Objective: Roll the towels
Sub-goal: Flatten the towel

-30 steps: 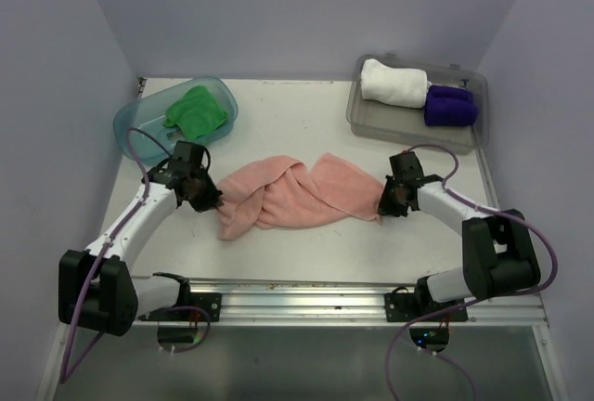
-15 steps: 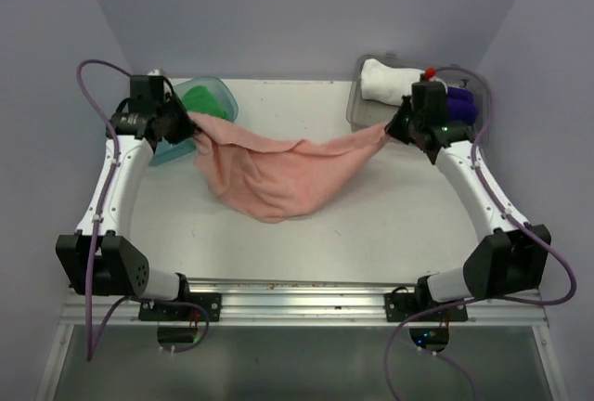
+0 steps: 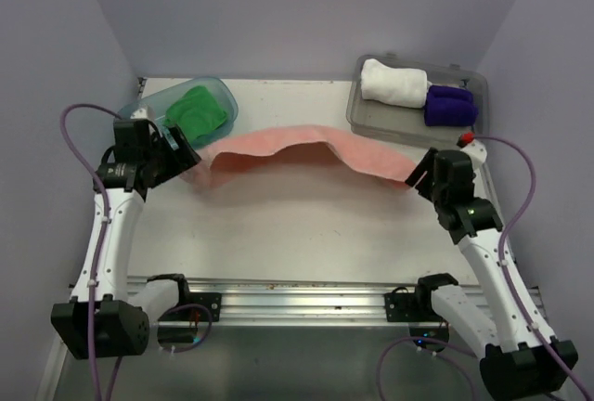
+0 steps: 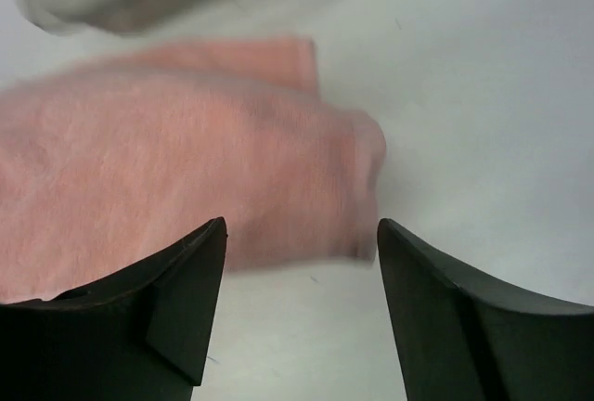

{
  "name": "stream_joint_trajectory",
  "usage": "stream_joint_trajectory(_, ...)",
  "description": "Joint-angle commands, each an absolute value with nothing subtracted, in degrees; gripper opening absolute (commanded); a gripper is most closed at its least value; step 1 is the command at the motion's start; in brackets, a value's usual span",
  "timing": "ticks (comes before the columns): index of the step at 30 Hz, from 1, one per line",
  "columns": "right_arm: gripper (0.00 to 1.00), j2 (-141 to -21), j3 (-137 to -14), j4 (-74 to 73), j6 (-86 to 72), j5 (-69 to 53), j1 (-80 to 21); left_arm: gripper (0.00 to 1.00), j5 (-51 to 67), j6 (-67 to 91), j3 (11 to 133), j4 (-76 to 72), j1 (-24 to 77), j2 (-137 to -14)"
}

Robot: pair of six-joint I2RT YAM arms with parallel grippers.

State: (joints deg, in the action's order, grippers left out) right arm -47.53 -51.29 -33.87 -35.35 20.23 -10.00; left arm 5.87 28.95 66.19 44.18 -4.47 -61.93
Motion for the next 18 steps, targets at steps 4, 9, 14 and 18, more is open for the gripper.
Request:
stream_joint_trajectory(4, 0.74, -50.3, -43.0, -41.7, -39.3, 22.1, -9.8, 0.84, 10.5, 30.6, 53.4, 42.8, -4.8, -64.9)
stream_joint_trajectory(9, 0.74, -51.7, -45.8, -39.3, -37.7, 21.0, -9.8, 0.74, 7.2, 32.0, 52.7, 42.8, -4.8, -66.1)
stream_joint_trajectory(14, 0.74, -54.1, -45.6, -36.6, -37.3, 17.8, -9.8, 0.69, 1.8, 35.1, 49.1, 39.0, -4.8, -69.2)
stream_joint_trajectory(18, 0.74, -55.9, -45.6, -35.7, -37.3, 15.1, -10.0, 0.7, -2.2, 39.5, 46.9, 33.5, -4.7, -74.9)
